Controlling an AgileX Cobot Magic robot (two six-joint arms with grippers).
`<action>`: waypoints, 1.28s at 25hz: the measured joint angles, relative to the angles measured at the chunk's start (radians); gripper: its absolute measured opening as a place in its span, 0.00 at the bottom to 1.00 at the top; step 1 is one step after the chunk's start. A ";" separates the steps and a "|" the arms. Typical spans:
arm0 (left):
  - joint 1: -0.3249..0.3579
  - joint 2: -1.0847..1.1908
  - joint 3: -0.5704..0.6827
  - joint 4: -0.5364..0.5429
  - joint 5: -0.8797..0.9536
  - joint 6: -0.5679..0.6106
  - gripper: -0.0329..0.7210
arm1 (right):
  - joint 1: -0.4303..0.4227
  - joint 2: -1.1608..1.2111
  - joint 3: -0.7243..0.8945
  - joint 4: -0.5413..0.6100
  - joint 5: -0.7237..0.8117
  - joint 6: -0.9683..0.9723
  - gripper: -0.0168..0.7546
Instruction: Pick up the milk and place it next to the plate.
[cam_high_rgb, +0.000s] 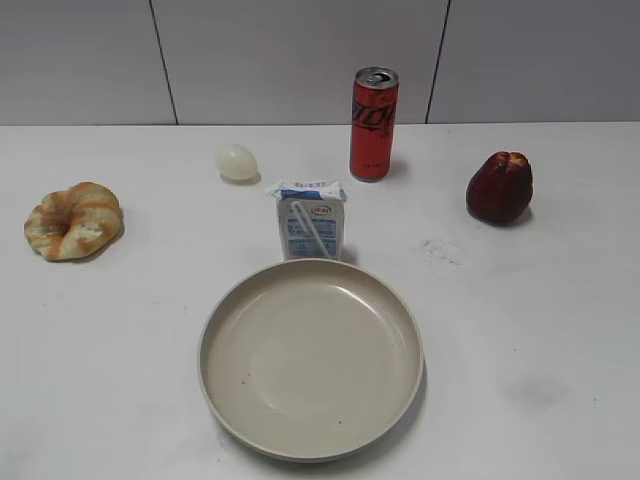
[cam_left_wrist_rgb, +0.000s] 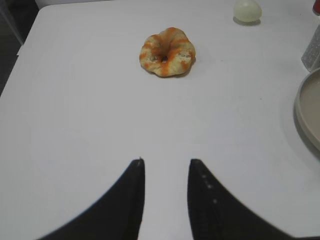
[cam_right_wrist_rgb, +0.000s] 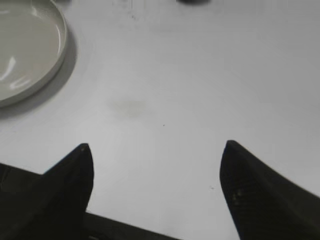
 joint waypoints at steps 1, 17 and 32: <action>0.000 0.000 0.000 0.000 0.000 0.000 0.35 | 0.000 -0.018 0.000 0.000 -0.006 0.000 0.79; 0.000 0.000 0.000 0.000 0.000 0.000 0.35 | -0.025 -0.079 0.001 0.005 -0.010 -0.001 0.79; 0.000 0.000 0.000 0.000 0.000 0.000 0.35 | -0.244 -0.209 0.001 0.008 -0.011 -0.001 0.79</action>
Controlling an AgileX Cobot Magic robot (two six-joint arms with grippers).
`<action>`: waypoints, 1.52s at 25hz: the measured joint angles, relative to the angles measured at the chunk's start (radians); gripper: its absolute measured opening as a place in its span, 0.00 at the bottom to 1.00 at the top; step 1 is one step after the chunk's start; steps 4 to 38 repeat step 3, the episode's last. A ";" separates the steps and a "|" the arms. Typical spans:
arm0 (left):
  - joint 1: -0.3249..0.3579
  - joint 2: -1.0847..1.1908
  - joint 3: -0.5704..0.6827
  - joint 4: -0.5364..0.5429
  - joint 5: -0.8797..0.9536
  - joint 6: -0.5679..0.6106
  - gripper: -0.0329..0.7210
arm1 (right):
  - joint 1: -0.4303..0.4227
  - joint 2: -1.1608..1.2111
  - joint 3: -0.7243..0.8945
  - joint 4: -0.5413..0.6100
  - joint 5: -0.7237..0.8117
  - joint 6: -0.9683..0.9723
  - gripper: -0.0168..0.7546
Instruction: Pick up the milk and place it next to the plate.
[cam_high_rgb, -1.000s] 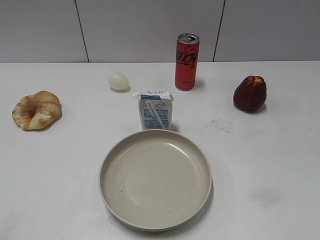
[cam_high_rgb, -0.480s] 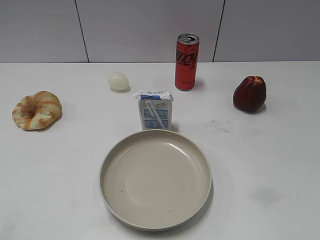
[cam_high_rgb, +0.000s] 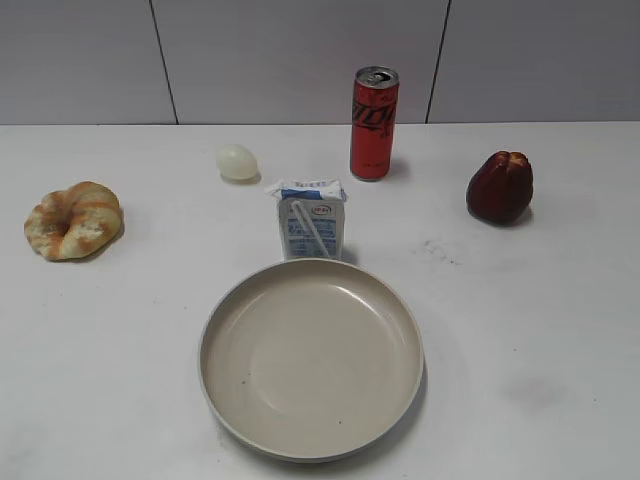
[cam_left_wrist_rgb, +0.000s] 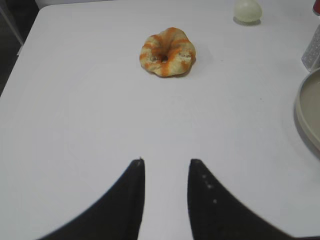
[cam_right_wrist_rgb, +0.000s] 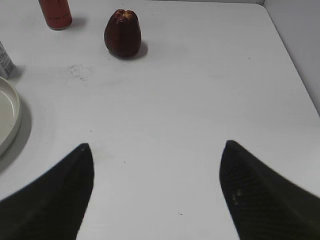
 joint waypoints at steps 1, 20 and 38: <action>0.000 0.000 0.000 0.000 0.000 0.000 0.35 | 0.000 0.000 0.000 0.000 0.000 0.000 0.79; 0.000 0.000 0.000 0.000 0.000 0.000 0.35 | 0.000 0.000 0.000 0.000 0.000 0.000 0.79; 0.000 0.000 0.000 0.000 0.000 0.000 0.35 | 0.000 0.000 0.000 0.000 0.000 0.000 0.79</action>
